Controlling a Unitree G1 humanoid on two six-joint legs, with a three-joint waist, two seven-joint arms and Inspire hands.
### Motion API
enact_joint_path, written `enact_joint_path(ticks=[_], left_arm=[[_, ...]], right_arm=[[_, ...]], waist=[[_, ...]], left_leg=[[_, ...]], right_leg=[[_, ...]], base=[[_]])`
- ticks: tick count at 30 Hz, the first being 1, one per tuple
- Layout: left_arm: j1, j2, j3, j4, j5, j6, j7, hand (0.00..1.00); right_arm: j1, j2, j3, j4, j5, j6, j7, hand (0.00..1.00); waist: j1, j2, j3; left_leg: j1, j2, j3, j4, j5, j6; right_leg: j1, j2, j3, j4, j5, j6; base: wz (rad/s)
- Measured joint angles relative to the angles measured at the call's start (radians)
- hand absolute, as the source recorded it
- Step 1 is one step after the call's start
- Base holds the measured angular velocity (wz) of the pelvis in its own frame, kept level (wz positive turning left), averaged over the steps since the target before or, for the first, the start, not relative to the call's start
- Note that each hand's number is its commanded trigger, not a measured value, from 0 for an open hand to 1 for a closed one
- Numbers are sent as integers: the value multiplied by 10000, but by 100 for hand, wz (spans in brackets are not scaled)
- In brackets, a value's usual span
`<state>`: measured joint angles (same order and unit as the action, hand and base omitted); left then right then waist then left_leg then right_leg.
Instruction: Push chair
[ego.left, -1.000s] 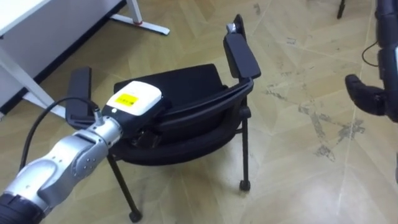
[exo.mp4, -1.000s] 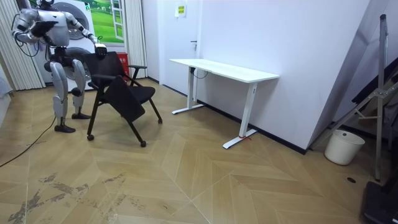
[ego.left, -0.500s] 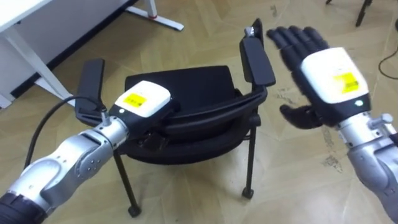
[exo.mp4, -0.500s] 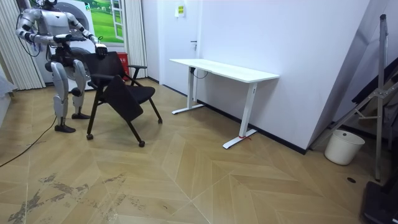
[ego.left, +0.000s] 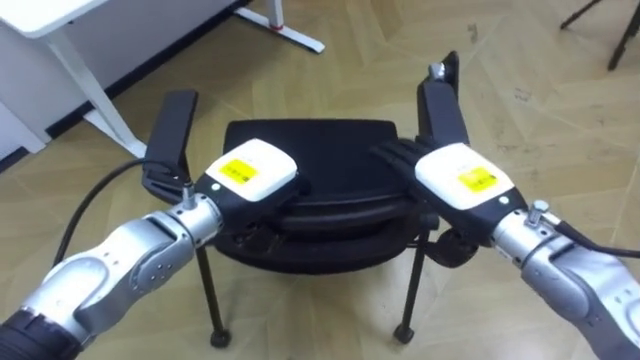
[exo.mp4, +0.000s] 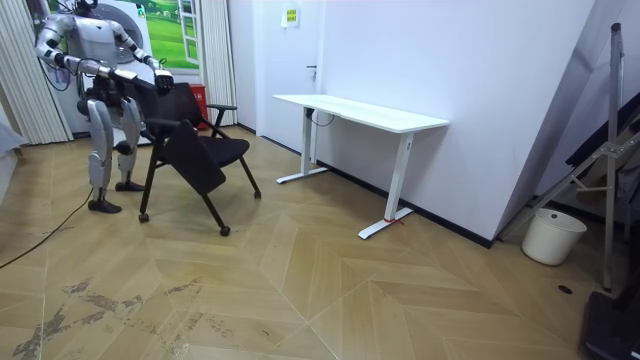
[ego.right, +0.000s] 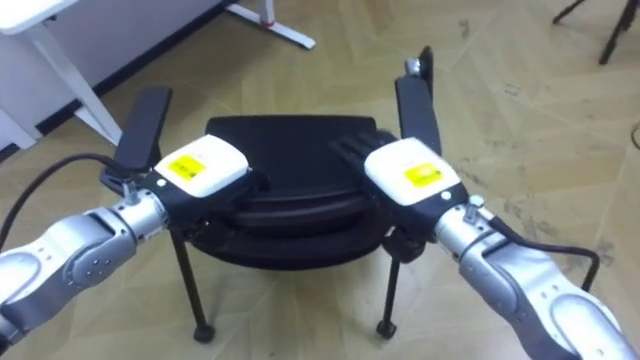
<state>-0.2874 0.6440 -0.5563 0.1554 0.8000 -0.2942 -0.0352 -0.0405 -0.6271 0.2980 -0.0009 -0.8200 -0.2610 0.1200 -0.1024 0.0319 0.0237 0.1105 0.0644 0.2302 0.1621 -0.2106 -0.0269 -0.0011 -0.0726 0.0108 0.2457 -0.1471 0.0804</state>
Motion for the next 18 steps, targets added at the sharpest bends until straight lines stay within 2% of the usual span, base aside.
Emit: enact_joint_path(ticks=[2,4,5,6,7,8,9,11,13,15,16,17,18], left_arm=[[0,2,-12,0,52,-165,-54,100],[0,-25,-15,-15,169,-269,-56,100],[-1,-74,-32,-12,192,-274,-57,100],[26,12,-31,-1,189,-314,-49,100],[23,153,-6,-38,175,-359,-28,100],[19,417,41,-214,178,-391,4,100],[82,165,-59,-159,246,-218,37,100],[-5,30,-118,-47,244,-106,16,100],[-132,-69,-177,-40,409,7,-8,100],[-137,-198,-239,13,587,66,-109,100],[-137,-219,-242,13,589,68,-157,100],[-136,-223,-251,12,591,59,-185,100],[-134,-223,-261,12,590,58,-192,100]], right_arm=[[-4,-45,17,72,30,5,278,0],[-6,-53,55,107,143,6,480,0],[-42,-50,78,156,266,-6,578,0],[-166,-1,239,276,306,-16,592,0],[-268,10,347,264,314,-17,617,0],[-356,-92,381,210,406,-100,661,0],[-387,-228,443,262,568,-97,693,0],[-678,-198,614,545,705,-84,758,0],[-782,-166,634,714,634,-77,785,4],[-733,-165,652,866,648,-75,751,48],[-698,-165,653,871,648,-70,737,54],[-639,-162,671,872,660,-46,688,74],[-630,-162,706,874,661,-12,666,100]], waist=[[47,9,3],[36,12,6],[34,66,69],[90,166,107],[129,81,73],[178,-157,90],[45,35,35],[-71,31,43],[-74,-11,45],[-45,-49,17],[-54,-44,13],[15,-43,3],[48,-52,-2]], left_leg=[[68,0,-393,4,1,1],[98,3,-538,-2,2,4],[227,78,-1157,-67,35,51],[273,290,-1882,-75,22,51],[190,321,-1944,4,16,45],[26,128,-1844,177,-85,-67],[39,180,-1608,214,-239,-136],[45,205,-1205,79,-226,-127],[40,196,-1200,-20,-232,-121],[49,77,-1175,100,-232,-115],[52,63,-1170,114,-244,-95],[52,57,-1148,140,-270,-50],[49,56,-1132,156,-278,-37]], right_leg=[[-30,0,-210,269,-2,-2],[-125,-14,-381,573,-6,-9],[-683,54,-476,1609,-140,-270],[-1199,525,-225,1526,-431,-761],[-1343,787,-69,808,-204,-941],[-1462,888,-305,-281,1076,-1093],[-1329,790,-740,-91,1081,-1018],[-1291,729,-898,-61,1002,-1016],[-1310,757,-970,-88,996,-1008],[-1220,732,-933,-94,951,-907],[-1194,717,-930,-94,941,-890],[-1183,715,-917,-93,952,-868],[-1178,713,-915,-92,964,-862]], base=[[10],[7],[-20],[-30],[-18],[25],[41],[36],[18],[5],[8],[4],[0]])
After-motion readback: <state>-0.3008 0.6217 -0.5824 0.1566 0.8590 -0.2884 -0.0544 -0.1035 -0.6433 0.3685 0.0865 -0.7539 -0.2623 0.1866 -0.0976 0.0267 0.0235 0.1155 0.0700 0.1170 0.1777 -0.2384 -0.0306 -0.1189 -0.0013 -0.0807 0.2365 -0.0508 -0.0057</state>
